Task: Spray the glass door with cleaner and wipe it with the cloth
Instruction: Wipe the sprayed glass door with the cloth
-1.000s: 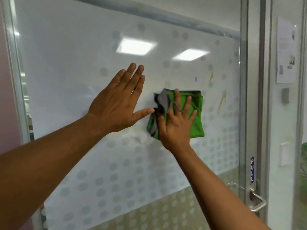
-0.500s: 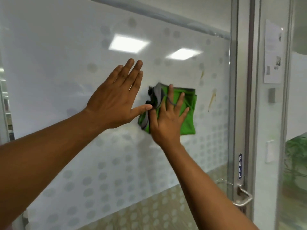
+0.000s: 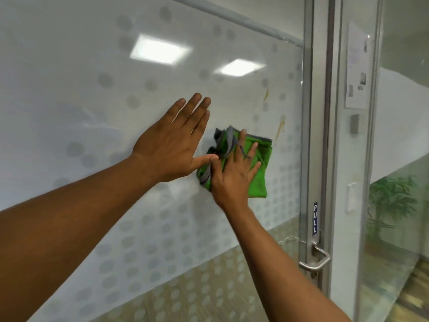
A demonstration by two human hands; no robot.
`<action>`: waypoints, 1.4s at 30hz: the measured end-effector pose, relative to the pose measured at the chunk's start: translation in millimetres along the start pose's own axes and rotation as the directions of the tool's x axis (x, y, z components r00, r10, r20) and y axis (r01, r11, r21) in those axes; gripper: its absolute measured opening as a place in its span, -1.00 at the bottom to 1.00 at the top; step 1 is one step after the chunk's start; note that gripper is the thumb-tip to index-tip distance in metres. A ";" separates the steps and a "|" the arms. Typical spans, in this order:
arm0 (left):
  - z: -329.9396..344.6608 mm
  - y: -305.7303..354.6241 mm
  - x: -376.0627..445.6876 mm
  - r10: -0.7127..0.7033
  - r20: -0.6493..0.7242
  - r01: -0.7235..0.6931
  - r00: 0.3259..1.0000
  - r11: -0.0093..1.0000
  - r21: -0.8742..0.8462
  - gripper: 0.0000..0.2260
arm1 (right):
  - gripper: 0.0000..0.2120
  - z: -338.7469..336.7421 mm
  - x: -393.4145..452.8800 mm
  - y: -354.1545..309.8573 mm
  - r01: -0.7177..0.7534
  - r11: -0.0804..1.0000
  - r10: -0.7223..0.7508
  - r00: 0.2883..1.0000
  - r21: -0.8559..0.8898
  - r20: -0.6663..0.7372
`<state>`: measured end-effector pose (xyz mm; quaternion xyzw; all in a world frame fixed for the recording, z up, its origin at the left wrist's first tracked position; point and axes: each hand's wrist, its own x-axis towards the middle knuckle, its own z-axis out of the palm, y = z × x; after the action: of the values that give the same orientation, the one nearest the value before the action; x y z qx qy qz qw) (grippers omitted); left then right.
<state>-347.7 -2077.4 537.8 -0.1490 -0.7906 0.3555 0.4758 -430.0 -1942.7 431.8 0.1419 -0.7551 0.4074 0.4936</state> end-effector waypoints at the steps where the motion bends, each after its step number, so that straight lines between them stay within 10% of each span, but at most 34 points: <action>1: 0.3 0.0 0.0 0.001 -0.004 -0.001 1.000 1.000 0.002 -0.07 | -0.41 1.2 -15.3 3.9 0.015 1.000 -0.015 1.000 0.007 0.015; 15: 5.9 4.1 0.8 -0.019 0.009 0.018 1.000 0.995 0.099 -0.12 | -0.40 -18.1 50.8 94.6 -0.477 0.874 0.480 0.877 0.098 -0.011; 25: 4.8 2.7 -0.7 -0.009 -0.017 0.010 1.000 0.998 0.059 -0.12 | -0.40 -3.1 -7.9 61.3 0.137 0.989 -0.137 0.990 0.054 -0.015; 34: -4.9 -2.1 19.6 -0.005 -0.070 0.009 0.998 0.999 0.049 -0.17 | -0.33 -16.7 94.5 99.7 -0.355 0.888 0.413 0.894 0.292 -0.172; 42: -2.0 -6.7 23.9 -0.052 -0.033 0.055 0.998 0.994 0.090 -0.15 | -0.38 -32.8 135.6 87.1 -0.422 0.869 0.474 0.860 0.259 -0.190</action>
<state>-357.3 -2067.6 558.5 -0.1112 -0.7700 0.3759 0.5034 -527.1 -1837.8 513.1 -0.0395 -0.6527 0.6028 0.4572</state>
